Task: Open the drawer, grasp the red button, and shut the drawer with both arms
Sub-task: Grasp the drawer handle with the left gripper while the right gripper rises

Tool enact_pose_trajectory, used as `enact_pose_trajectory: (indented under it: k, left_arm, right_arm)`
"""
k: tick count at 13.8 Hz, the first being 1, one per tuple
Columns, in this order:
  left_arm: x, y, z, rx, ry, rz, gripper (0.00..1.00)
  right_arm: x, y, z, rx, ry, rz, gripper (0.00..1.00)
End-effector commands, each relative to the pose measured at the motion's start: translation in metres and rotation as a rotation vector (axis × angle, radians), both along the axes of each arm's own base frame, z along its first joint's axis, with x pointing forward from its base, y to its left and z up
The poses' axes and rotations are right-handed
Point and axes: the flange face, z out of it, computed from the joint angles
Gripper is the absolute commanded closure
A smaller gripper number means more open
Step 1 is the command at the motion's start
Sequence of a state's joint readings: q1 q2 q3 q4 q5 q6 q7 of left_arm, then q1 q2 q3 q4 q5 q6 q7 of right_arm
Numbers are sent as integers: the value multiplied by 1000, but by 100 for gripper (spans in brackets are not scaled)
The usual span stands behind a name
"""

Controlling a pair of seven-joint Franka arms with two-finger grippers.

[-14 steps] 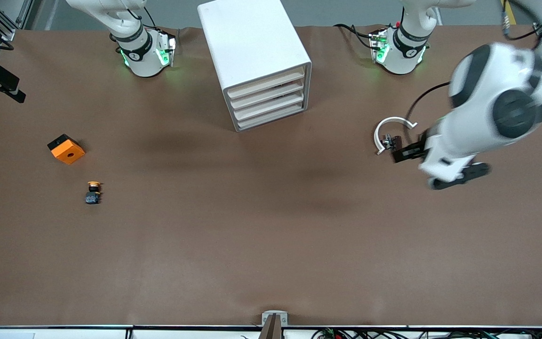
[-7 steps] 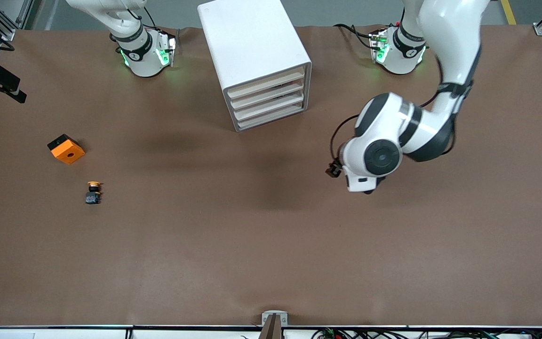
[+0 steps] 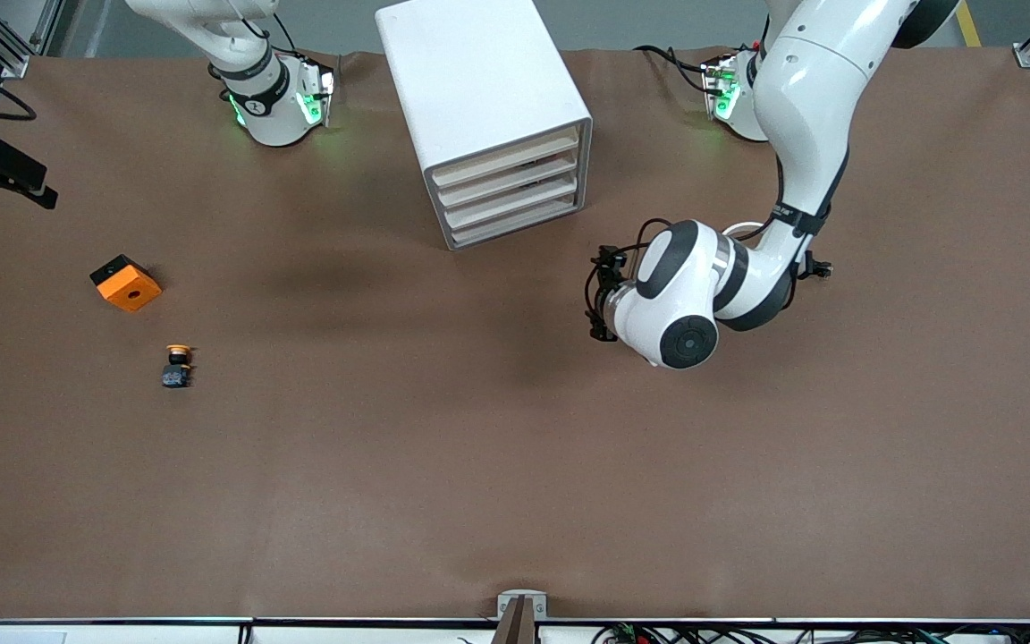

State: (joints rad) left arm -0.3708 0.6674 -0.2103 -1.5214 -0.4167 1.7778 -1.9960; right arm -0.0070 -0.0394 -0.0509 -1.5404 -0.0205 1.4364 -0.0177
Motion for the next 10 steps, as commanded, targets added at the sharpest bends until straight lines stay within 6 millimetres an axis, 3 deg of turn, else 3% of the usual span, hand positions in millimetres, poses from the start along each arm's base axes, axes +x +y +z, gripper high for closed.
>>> enact_pose_trajectory:
  k: [1,4,7,10]
  left_arm:
    - [-19,-43,1,20,47,106,0]
    - [-26,-56,-14,-50,187,223,0]
    - [-32,-64,-14,-26,282,330,0]
    - [-47,-80,-32,10,353,357,0]
  right_arm:
    - [30,0,-38,-35,71,10,0]
    - [30,2,-38,-35,72,13,0]
    - [36,3,-52,-32,98,15,0]
    - [43,0,-67,-35,124,9,0]
